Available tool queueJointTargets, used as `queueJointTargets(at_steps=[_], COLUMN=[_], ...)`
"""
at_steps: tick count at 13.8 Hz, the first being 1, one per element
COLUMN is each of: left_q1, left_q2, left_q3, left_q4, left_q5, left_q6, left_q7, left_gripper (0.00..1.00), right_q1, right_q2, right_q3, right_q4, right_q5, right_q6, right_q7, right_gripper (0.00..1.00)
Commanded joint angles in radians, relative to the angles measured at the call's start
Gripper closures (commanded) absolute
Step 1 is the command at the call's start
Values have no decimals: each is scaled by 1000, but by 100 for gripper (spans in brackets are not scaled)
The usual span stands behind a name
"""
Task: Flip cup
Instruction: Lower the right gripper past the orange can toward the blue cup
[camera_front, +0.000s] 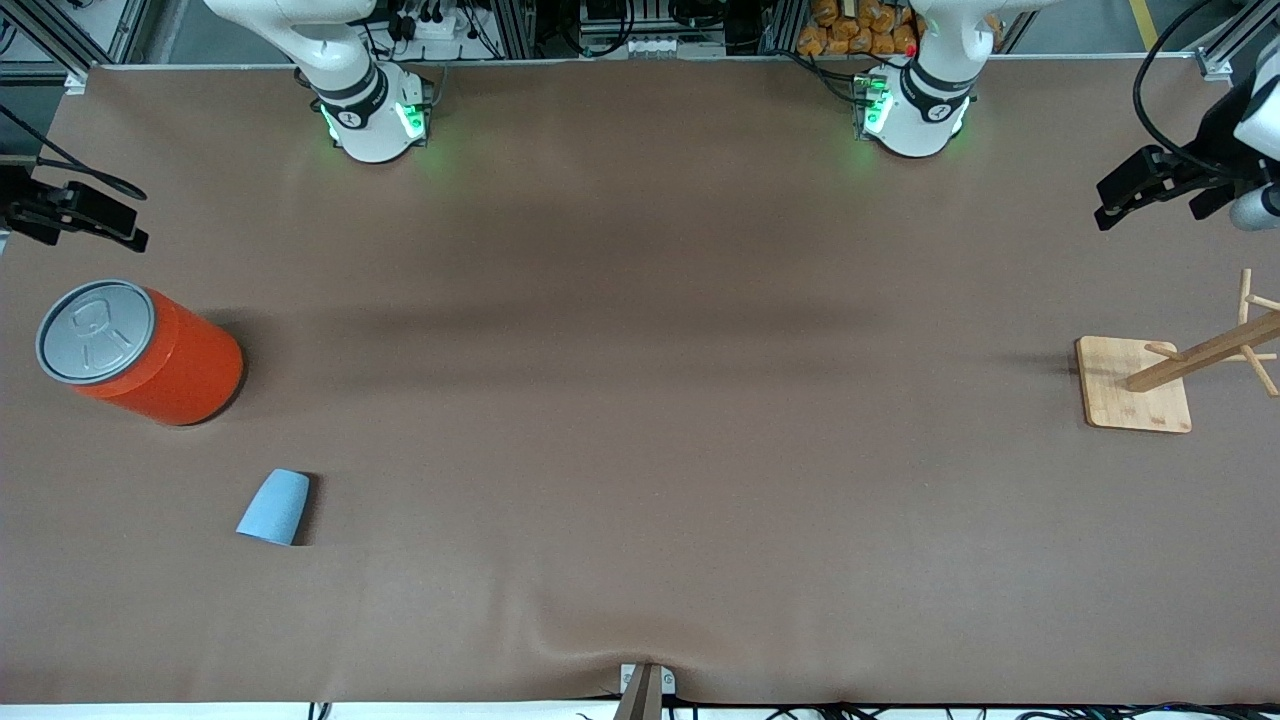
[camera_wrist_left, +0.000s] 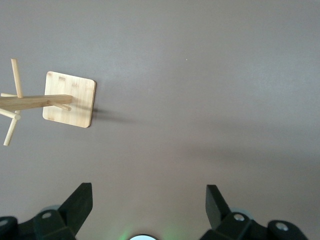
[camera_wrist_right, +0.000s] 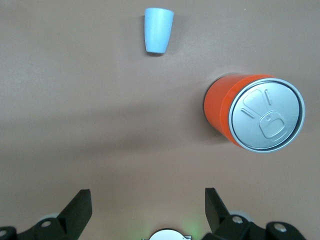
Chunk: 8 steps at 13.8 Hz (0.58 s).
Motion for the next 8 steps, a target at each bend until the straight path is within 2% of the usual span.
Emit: queueJointTargets(at_steps=[1, 3, 8], left_q1=[4, 9, 10], left_q2=[28, 27, 27], left_q3=[-4, -2, 2], left_q4=[53, 57, 53], left_q5=[-4, -3, 5], left_q6=[-59, -68, -73], left_q7=[9, 10, 20], left_gripper=[0, 0, 0], right_q1=[-13, 6, -11], right_q2=[12, 50, 55], right_q3=[-1, 4, 4], right_q4=[31, 30, 31], right_q5=[-3, 2, 11], right_q6=[-2, 13, 18], right_q7=[3, 3, 3], right_gripper=[0, 0, 0])
